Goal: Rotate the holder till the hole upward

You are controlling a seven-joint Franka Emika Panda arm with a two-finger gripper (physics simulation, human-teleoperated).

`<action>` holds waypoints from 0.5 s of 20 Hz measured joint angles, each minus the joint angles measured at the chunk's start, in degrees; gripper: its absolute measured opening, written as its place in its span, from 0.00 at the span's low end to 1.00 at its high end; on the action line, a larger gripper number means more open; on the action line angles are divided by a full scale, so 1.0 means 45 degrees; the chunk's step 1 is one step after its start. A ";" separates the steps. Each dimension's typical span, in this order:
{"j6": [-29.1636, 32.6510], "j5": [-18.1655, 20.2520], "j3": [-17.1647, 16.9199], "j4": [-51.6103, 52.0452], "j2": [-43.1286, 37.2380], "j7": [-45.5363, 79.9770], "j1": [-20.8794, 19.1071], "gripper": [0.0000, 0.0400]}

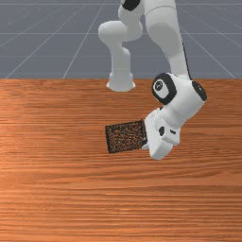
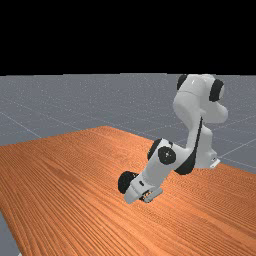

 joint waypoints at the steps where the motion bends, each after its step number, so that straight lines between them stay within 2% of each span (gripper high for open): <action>1: 0.0108 0.0730 0.0391 -0.0282 -0.0477 -0.0805 -0.0411 0.09; 3: -0.0114 0.2243 0.0972 -0.0612 -0.1423 -0.2398 -0.1048 0.10; 4: -0.1176 0.5122 0.2148 -0.0428 -0.1651 -0.5049 -0.2232 0.14; 6: -0.1317 0.5258 0.1700 -0.0600 -0.2636 -0.5206 -0.2074 0.13; 7: -0.1986 0.6311 0.1894 -0.0445 -0.2805 -0.6046 -0.2399 0.14; 10: -0.2910 0.7542 0.1671 -0.0272 -0.3737 -0.6871 -0.2606 0.14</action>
